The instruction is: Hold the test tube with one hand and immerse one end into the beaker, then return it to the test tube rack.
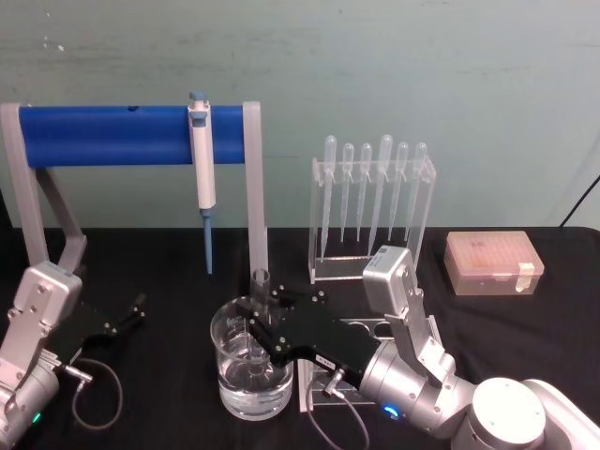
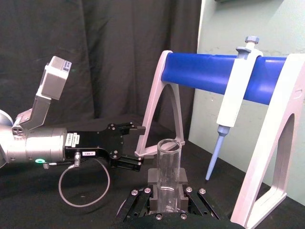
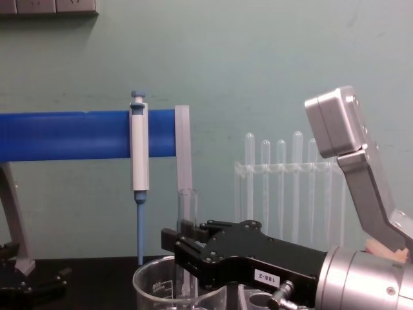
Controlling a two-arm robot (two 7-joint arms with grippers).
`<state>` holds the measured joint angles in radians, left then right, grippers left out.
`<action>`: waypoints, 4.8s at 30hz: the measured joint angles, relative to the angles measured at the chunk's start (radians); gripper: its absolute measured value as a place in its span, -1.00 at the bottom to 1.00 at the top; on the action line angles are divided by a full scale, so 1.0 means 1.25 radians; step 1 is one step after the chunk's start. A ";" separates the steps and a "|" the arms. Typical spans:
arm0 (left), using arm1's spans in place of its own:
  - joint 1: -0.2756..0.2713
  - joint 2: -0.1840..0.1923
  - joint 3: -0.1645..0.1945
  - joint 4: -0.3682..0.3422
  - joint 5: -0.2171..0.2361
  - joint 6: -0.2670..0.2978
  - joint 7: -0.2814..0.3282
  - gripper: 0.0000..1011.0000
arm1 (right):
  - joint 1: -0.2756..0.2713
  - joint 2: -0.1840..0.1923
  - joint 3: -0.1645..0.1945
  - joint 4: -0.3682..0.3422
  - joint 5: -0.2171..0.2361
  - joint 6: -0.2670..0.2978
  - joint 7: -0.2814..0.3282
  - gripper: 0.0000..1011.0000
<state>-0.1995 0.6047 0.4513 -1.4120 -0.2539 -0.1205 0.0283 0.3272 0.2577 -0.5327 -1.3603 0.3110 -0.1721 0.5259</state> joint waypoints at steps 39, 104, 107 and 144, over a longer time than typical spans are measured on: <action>0.000 0.000 0.000 0.000 0.000 0.000 0.000 0.98 | 0.000 0.000 0.000 0.000 0.000 0.000 0.000 -0.55; 0.000 0.000 0.000 0.000 0.000 0.000 0.000 0.98 | 0.000 0.000 0.000 0.000 0.000 0.000 0.000 -0.55; 0.000 0.000 0.000 0.000 0.000 0.000 0.000 0.98 | 0.000 0.000 0.000 0.000 0.000 0.000 0.000 -0.55; 0.000 0.000 0.000 0.000 0.000 0.000 0.000 0.98 | 0.002 0.005 0.004 -0.015 0.000 0.003 0.001 -0.56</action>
<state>-0.1995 0.6047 0.4514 -1.4120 -0.2539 -0.1206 0.0283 0.3304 0.2641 -0.5282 -1.3789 0.3112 -0.1688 0.5276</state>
